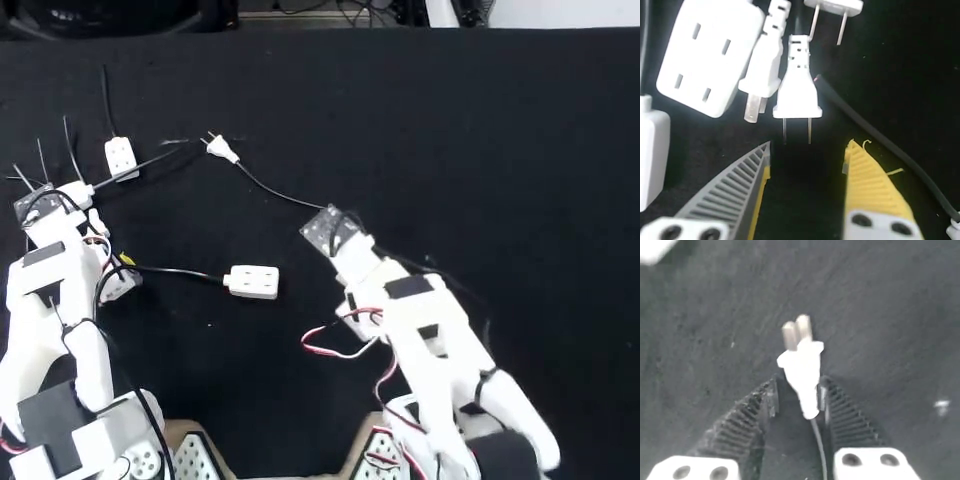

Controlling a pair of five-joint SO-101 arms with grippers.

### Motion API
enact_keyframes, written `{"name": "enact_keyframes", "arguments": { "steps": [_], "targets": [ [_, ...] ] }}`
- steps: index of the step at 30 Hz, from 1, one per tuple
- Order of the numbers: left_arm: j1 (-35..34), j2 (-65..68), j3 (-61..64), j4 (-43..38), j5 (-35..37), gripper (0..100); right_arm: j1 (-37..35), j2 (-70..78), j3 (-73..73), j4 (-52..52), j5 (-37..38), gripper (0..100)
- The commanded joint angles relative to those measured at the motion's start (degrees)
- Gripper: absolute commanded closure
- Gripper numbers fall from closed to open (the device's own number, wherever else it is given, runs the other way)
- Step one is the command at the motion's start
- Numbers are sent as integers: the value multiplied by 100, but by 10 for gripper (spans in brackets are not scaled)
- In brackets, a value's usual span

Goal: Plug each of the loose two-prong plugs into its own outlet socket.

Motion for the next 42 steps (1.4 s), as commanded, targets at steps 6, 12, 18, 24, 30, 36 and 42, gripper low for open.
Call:
{"name": "enact_keyframes", "arguments": {
  "steps": [6,12,18,24,30,36,42],
  "targets": [
    [75,-193,-13,-44,0,762,-62,1086,-1068,229,35,761],
    [75,-193,-13,-44,0,762,-62,1332,-1288,246,35,923],
    [75,-185,-13,-53,9,762,158,593,-1692,967,35,988],
    [110,-237,-84,-202,35,762,105,-1007,-2141,1820,-9,988],
    [998,-255,-1033,97,44,762,-923,-1930,-2035,1143,-1020,987],
    [1323,-193,-1666,114,545,762,-1389,-1807,-1473,-695,-1899,987],
    [1789,-281,-1262,158,457,762,-1407,-1877,-198,-1934,-2057,988]
  ]
}}
